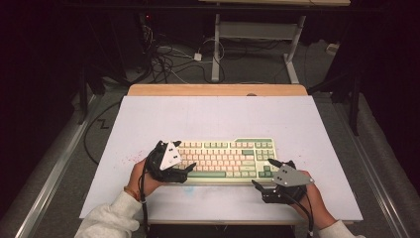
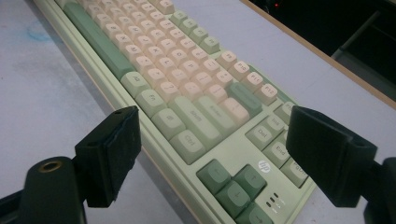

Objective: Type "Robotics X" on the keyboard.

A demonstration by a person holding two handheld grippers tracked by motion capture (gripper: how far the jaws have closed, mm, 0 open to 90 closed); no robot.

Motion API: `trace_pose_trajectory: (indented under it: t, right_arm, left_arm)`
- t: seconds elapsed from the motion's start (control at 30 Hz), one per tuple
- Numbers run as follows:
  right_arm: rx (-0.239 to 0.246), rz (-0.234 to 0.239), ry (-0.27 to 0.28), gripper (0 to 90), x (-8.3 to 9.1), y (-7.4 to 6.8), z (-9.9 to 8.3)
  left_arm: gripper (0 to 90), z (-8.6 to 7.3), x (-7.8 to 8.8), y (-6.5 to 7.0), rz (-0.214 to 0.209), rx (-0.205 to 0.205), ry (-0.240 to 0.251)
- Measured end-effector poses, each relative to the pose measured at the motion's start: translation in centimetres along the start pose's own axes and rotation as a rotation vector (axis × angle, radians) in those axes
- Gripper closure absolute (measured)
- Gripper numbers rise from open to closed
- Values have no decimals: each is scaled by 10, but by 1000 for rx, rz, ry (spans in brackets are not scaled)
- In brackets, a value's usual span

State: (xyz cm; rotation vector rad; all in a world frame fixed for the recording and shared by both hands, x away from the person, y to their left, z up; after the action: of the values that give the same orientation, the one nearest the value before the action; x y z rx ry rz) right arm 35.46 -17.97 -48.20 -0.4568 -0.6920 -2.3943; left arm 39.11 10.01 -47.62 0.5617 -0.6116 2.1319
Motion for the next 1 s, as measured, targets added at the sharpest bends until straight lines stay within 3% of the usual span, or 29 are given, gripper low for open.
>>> trace_pose_trajectory:
  t: [0.3,0.47,0.73,0.87,1.0]
  right_arm:
    - [-10,11,-7,181,0,1,0]
    - [-6,15,-13,181,0,0,-1]
    - [-5,10,-18,181,0,0,-1]
    - [4,10,-19,182,0,-1,0]
    - [17,14,-25,184,-1,-3,-1]
  left_arm:
    - [170,-2,4,1,4,-5,-6]
    - [199,-1,8,5,-16,7,2]
    - [471,-4,15,13,-82,34,19]
    - [638,-10,10,22,-135,37,1]
    - [789,-16,1,31,-180,19,-54]
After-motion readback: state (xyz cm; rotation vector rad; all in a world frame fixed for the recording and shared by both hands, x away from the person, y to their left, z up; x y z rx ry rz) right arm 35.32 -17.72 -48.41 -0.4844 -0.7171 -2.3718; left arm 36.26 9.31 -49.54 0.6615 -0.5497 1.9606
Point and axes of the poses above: each handheld gripper's, and its own axes: x roughly backward along the jaws, z roughly out of its top, y roughly to its right, the point moved 8 cm from there along -x, roughly forward along the jaws, and after that the axes turned 6 degrees about -z, right-handed, at the moved point
